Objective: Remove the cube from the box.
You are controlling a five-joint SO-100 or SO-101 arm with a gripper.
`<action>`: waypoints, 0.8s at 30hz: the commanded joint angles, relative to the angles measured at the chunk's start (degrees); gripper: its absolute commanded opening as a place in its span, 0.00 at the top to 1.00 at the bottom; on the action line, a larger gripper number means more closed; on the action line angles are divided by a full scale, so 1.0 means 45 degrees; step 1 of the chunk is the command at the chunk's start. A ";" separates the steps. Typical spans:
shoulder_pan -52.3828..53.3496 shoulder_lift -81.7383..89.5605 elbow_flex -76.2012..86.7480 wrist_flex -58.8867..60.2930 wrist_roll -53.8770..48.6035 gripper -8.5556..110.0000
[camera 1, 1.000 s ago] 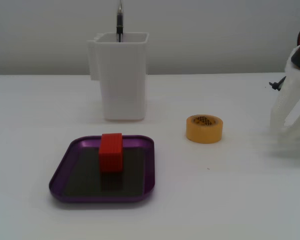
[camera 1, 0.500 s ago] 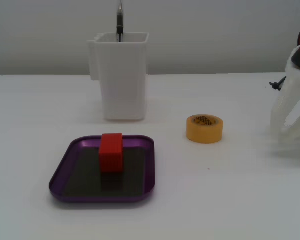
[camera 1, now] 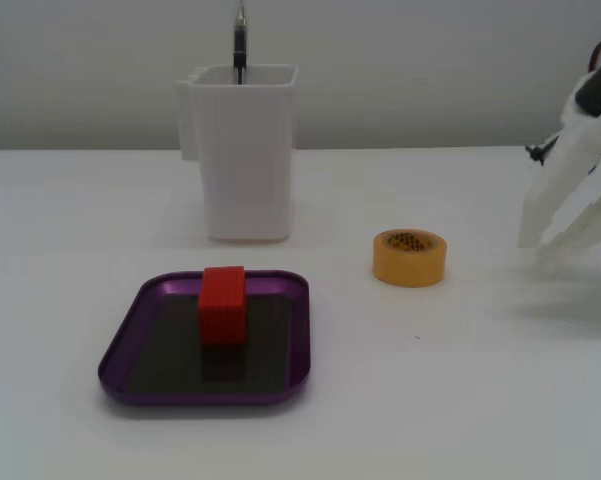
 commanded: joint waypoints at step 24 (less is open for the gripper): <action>-0.0195 -1.5449 -1.1719 -0.0098 -0.0449 0.79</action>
